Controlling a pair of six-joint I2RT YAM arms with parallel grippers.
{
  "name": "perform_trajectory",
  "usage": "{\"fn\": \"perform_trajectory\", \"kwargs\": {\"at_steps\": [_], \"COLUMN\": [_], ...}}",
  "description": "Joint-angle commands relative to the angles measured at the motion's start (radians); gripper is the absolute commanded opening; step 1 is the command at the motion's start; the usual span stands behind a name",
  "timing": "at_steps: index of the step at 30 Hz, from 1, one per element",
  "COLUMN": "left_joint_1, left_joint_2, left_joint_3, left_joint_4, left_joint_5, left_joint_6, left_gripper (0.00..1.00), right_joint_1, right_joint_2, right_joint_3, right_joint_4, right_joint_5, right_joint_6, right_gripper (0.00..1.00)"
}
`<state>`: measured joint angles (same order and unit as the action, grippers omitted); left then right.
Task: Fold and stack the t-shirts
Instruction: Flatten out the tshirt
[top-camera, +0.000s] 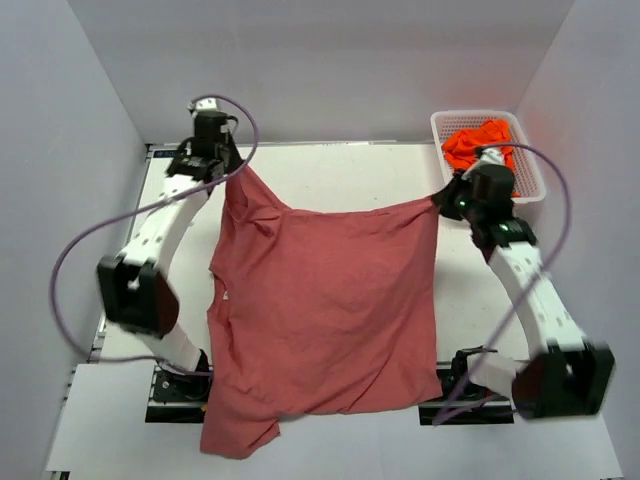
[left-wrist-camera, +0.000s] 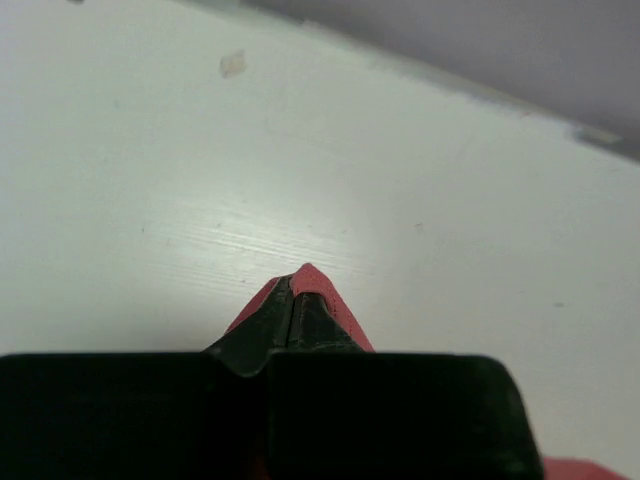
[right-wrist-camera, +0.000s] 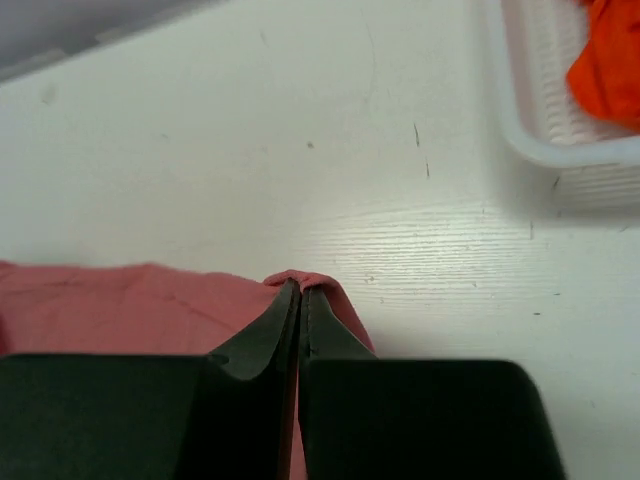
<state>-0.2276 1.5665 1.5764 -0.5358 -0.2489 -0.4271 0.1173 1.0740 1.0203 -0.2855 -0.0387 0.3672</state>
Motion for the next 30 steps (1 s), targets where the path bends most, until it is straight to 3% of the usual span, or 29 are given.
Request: {"fn": "perform_trajectory", "kwargs": {"at_steps": [1,2,3,4,5,6,7,8,9,12,14,18,22,23,26,30], "left_joint_1": [0.026,0.027,0.037,0.037,0.037,0.046,0.047,0.047,0.047,0.047,0.047,0.047,0.025,0.025,0.025,0.025], "left_joint_2": [0.166,0.231,0.295,0.358,0.479,0.536,0.588,0.636,0.708,0.725,0.669,0.468,0.298,0.276,0.247,0.348], "left_joint_3": [0.037,0.071,0.114,0.225,0.291,0.439,0.514,0.584,0.699,0.767,0.697,0.417,0.199,0.116,0.031,0.077], "left_joint_4": [0.102,0.102,0.083,0.064,0.039,-0.025,-0.058,-0.085,-0.126,-0.15,-0.15,-0.167,-0.234,-0.222,-0.179,-0.188], "left_joint_5": [-0.053,-0.053,-0.053,-0.035,-0.02,-0.01,0.009,0.019,0.032,0.045,0.054,0.031,0.046,0.115,0.187,0.236], "left_joint_6": [-0.013,-0.027,-0.027,-0.027,-0.027,-0.027,-0.027,-0.01,0.013,0.045,0.045,0.044,0.021,0.021,0.021,0.052], "left_gripper": [0.0,0.0,0.0,0.0,0.0,0.46,0.82,1.0,1.0,1.0,1.0,1.0,1.0,1.0,1.0,0.9], "right_joint_1": [-0.007,-0.005,-0.007,-0.005,-0.005,-0.004,-0.004,-0.002,-0.002,0.004,0.008,0.024,0.042,0.045,0.055,0.071], "right_joint_2": [0.166,0.258,0.353,0.398,0.485,0.565,0.598,0.654,0.696,0.73,0.704,0.575,0.422,0.405,0.32,0.317], "right_joint_3": [-0.002,0.012,0.076,0.102,0.136,0.261,0.297,0.358,0.413,0.48,0.465,0.384,0.163,0.118,0.016,-0.061], "right_joint_4": [0.259,0.272,0.273,0.275,0.229,0.201,0.154,0.14,0.103,0.066,0.066,0.02,-0.009,-0.021,-0.035,-0.029], "right_joint_5": [-0.044,-0.062,-0.099,-0.125,-0.13,-0.136,-0.139,-0.138,-0.145,-0.159,-0.165,-0.164,-0.129,-0.127,-0.112,-0.121], "right_joint_6": [0.0,-0.002,-0.049,-0.06,-0.066,-0.083,-0.086,-0.086,-0.086,-0.082,-0.08,-0.083,-0.083,-0.086,-0.083,-0.064], "right_gripper": [0.0,0.02,0.15,0.28,0.53,0.62,0.8,0.9,0.9,0.9,0.9,0.9,0.9,0.9,0.9,0.9]}}
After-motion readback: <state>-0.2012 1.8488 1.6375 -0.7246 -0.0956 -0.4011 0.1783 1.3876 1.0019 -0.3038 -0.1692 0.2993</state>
